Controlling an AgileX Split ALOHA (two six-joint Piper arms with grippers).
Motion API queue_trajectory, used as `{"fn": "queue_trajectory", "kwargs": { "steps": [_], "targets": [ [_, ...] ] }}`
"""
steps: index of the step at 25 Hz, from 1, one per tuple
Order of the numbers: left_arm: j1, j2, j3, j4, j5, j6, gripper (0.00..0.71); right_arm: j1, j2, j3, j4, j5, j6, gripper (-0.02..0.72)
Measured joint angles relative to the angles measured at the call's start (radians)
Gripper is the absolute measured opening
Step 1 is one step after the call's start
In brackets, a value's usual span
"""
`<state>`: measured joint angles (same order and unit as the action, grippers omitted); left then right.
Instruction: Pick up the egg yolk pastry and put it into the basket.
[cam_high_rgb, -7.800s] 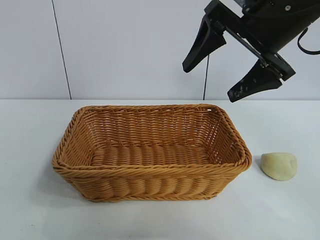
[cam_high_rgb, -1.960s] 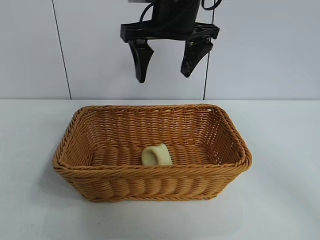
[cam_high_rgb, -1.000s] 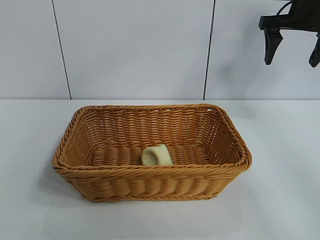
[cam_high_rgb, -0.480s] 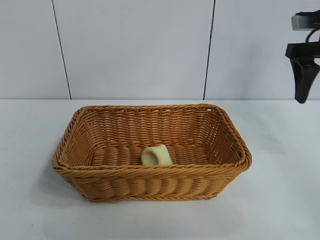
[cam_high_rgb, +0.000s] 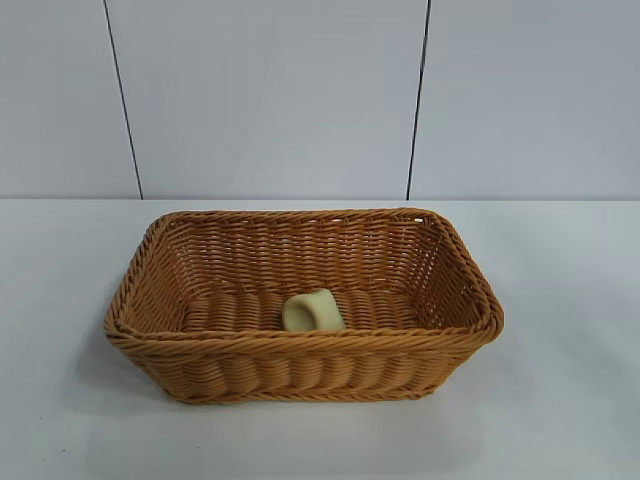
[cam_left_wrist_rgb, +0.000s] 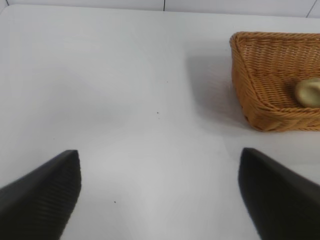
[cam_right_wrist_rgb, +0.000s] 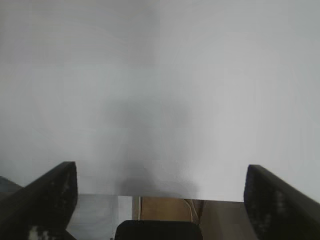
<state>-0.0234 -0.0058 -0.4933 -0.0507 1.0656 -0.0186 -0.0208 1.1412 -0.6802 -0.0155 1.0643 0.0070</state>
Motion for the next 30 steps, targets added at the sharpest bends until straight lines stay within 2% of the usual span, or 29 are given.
{"fn": "queue_trajectory", "kwargs": {
  "steps": [6, 10, 16, 30],
  "targets": [
    [0.0, 0.0, 0.0, 0.0, 0.0, 0.0, 0.662, 0.0, -0.324, 0.169, 0.031, -0.029, -0.034, 0.621],
    [0.0, 0.0, 0.0, 0.0, 0.0, 0.0, 0.662, 0.0, -0.527, 0.175, 0.057, -0.048, -0.062, 0.621],
    [0.0, 0.0, 0.0, 0.0, 0.0, 0.0, 0.662, 0.0, -0.771, 0.175, 0.06, -0.047, -0.068, 0.621],
    [0.0, 0.0, 0.0, 0.0, 0.0, 0.0, 0.662, 0.0, -1.114, 0.182, 0.06, -0.044, -0.071, 0.62]
  ]
}}
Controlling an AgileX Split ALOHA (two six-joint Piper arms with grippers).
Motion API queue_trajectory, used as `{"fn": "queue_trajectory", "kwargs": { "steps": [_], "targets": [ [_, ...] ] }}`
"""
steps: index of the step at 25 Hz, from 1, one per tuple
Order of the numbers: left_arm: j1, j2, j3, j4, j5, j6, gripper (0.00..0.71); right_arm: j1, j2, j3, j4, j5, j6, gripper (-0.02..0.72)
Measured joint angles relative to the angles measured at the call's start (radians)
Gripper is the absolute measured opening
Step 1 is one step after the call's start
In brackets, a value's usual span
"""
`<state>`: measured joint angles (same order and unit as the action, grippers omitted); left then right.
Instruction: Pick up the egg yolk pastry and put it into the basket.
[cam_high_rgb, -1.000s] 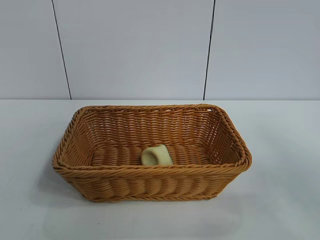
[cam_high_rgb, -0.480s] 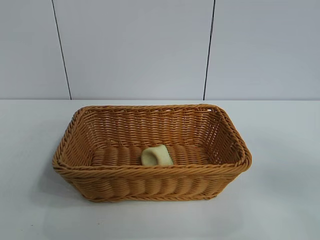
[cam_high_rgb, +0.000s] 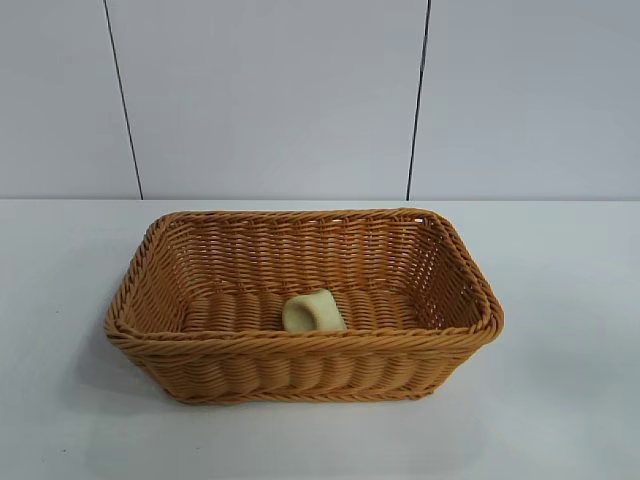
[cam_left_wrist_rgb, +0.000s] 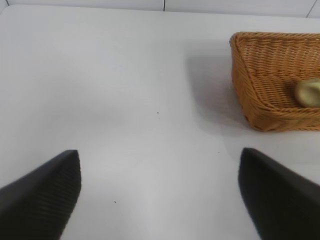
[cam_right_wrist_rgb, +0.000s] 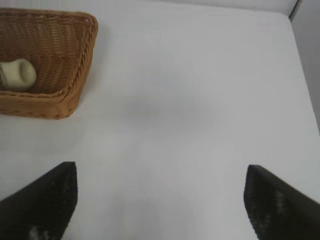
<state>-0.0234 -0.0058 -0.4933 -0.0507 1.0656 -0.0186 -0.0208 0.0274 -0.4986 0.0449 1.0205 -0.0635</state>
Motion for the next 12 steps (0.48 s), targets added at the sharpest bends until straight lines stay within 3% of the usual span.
{"fn": "queue_trajectory", "kwargs": {
  "steps": [12],
  "targets": [
    [0.0, 0.0, 0.0, 0.0, 0.0, 0.0, 0.662, 0.0, -0.034, 0.0, -0.003, 0.0, 0.0, 0.62]
  ]
}}
